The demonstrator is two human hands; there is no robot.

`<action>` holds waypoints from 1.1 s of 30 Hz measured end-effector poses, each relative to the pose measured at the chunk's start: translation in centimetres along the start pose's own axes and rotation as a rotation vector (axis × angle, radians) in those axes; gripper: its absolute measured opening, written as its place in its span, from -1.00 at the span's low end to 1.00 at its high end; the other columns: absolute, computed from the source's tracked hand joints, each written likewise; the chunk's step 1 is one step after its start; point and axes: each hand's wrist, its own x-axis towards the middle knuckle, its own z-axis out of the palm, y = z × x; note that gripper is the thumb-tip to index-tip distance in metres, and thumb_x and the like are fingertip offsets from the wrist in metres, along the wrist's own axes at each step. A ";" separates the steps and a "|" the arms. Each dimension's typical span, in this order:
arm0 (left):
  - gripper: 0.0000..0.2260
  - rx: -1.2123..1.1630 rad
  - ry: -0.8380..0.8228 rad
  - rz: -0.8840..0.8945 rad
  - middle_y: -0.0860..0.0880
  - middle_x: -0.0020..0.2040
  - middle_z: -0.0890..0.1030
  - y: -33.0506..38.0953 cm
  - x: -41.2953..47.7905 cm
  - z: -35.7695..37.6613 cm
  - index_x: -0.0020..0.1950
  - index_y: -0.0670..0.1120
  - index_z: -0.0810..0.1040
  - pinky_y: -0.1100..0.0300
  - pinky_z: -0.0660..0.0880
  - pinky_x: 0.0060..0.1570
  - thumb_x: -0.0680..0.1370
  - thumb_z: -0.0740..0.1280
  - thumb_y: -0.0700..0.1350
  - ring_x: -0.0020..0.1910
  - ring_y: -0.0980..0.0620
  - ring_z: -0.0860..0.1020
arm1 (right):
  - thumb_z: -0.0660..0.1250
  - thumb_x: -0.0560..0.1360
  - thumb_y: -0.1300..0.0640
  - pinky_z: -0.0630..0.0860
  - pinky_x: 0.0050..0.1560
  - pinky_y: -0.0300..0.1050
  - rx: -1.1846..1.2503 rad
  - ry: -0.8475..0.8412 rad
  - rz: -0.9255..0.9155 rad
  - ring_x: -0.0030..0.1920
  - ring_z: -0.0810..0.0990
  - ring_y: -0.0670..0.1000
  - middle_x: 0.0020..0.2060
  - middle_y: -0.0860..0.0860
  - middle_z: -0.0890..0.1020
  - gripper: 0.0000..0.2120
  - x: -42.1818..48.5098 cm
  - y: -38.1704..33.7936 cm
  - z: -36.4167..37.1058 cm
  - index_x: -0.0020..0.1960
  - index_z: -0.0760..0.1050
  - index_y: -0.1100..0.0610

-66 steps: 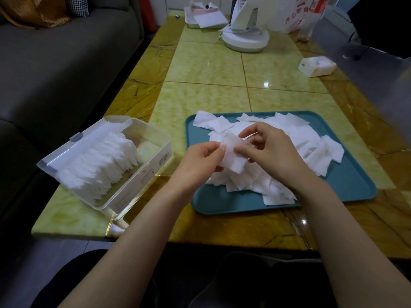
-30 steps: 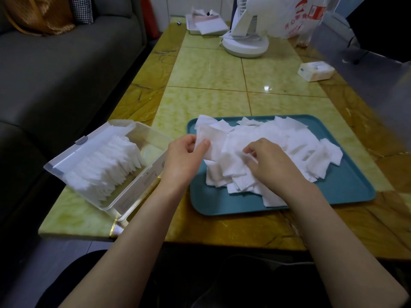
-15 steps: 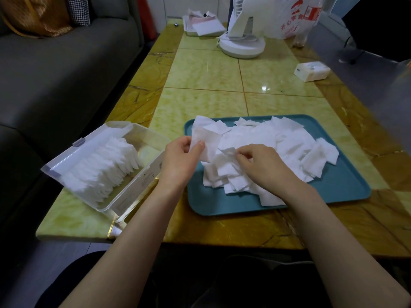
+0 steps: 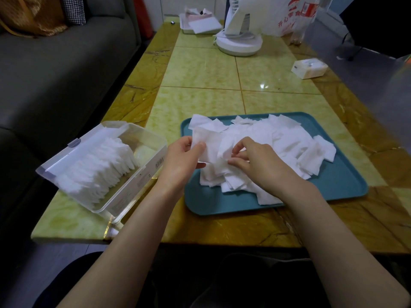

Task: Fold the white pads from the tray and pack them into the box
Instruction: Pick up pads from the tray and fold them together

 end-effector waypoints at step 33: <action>-0.85 0.026 0.022 0.029 -0.02 -0.09 0.62 0.2 0.0 -0.3 -0.07 -0.04 0.55 0.22 0.54 -0.14 0.60 0.21 -0.21 -0.14 0.10 0.57 | 0.27 0.54 0.02 0.48 -0.08 -0.03 0.013 0.324 -0.131 -0.12 0.57 0.00 -0.21 -0.03 0.63 -0.84 0.3 0.5 -0.1 -0.13 0.55 0.06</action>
